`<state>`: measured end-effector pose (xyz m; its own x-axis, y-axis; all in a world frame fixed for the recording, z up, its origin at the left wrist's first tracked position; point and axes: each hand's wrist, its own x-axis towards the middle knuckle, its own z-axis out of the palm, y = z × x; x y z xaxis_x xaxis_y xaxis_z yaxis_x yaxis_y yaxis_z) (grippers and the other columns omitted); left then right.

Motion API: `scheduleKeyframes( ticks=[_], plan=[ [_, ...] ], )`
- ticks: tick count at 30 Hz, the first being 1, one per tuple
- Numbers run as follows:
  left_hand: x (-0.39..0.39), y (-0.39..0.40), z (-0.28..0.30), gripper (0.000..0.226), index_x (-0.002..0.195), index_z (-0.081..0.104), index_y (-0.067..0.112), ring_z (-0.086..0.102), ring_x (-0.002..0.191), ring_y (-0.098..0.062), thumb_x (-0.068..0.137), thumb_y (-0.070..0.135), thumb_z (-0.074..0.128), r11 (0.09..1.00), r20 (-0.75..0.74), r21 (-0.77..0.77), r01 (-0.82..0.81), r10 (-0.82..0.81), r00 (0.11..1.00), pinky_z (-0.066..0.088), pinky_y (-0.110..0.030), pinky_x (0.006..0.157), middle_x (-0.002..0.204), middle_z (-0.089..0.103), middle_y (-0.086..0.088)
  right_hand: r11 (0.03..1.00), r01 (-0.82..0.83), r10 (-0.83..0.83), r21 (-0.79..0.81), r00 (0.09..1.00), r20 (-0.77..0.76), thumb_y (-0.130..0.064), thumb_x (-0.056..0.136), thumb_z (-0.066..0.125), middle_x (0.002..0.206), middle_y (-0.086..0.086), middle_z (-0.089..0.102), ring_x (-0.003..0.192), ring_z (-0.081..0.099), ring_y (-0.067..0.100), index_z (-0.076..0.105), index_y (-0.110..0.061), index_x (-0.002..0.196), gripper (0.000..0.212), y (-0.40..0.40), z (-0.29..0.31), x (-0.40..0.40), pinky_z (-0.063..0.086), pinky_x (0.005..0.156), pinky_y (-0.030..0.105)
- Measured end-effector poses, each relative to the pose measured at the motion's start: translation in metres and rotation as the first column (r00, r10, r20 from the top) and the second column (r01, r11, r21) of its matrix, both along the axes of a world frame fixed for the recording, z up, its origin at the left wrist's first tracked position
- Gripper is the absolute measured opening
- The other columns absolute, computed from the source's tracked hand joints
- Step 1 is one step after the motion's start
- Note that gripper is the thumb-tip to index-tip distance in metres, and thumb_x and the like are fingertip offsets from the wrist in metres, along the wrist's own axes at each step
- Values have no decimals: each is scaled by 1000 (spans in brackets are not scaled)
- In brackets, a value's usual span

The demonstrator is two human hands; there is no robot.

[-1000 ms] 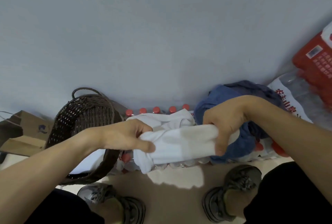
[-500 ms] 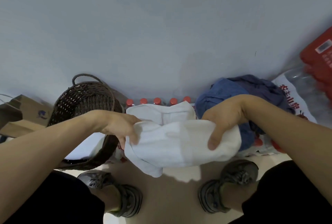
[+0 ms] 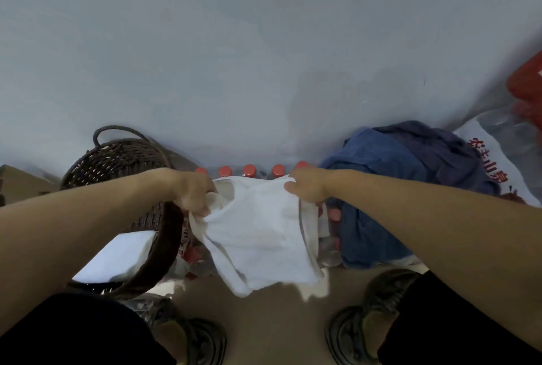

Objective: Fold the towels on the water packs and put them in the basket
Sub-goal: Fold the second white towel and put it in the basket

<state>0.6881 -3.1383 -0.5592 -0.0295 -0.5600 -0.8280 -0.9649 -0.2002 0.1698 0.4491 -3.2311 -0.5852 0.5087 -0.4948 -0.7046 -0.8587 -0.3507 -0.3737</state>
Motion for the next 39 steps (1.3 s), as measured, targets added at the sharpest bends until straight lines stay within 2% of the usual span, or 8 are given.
scheduleKeyframes(
  ticks=[2,4,7,13,20,27,33,39],
  plan=[
    [-2,-3,-12,8,93,61,23,59,89,-16,85,24,63,996,62,3,89,-89,994,49,-26,77,97,61,6,970,-211,194,-122,972,-135,-16,100,38,111,12,59,97,60,30,58,-2,114,27,-1,-9,10,52,84,38],
    [0,-3,-23,22,103,65,20,63,96,-19,86,33,62,998,67,-33,62,-60,996,52,-31,85,104,65,3,909,-392,342,-142,896,-282,-4,94,44,98,10,59,81,58,24,60,-4,102,18,1,-12,16,49,69,31],
    [1,-4,-35,28,114,63,19,62,105,-22,87,28,63,983,104,-166,77,-60,993,51,-31,90,116,66,-2,868,-444,358,-223,870,-339,0,86,53,107,10,63,89,64,27,63,-6,110,27,-3,-17,13,54,72,32],
    [1,-5,-50,35,122,64,14,60,112,-22,89,22,62,960,233,-148,239,-201,951,45,-26,88,124,64,-3,958,-218,192,-185,970,-148,-34,78,75,125,0,54,112,55,23,53,-18,129,58,-33,-28,6,47,94,32],
    [8,-17,-56,19,105,66,14,59,108,-25,88,21,61,919,207,-374,126,-49,977,42,-26,85,119,62,-8,954,81,-47,-289,992,121,-25,83,70,86,-3,58,87,58,22,57,-22,79,14,-60,-39,-8,39,70,27],
    [21,-28,-53,21,107,57,12,59,108,-29,90,24,58,936,185,-353,11,58,981,40,-26,79,117,63,-10,969,35,-5,-243,993,122,-15,75,73,113,3,56,102,57,22,54,-15,118,47,-62,-51,-1,47,83,27],
    [15,-28,-52,39,119,54,9,59,108,-27,84,21,67,971,244,-235,45,14,970,47,-28,82,118,61,-9,962,-111,122,-251,992,29,-14,74,73,89,-6,55,82,54,16,56,-21,82,20,-68,-45,10,37,55,20],
    [18,-29,-43,38,113,61,6,60,105,-27,88,35,64,975,232,-218,52,0,973,45,-28,79,113,63,-8,997,45,-52,66,993,106,-28,69,89,94,-3,65,83,65,17,67,-22,90,31,-84,-17,0,54,61,25]
  ],
)
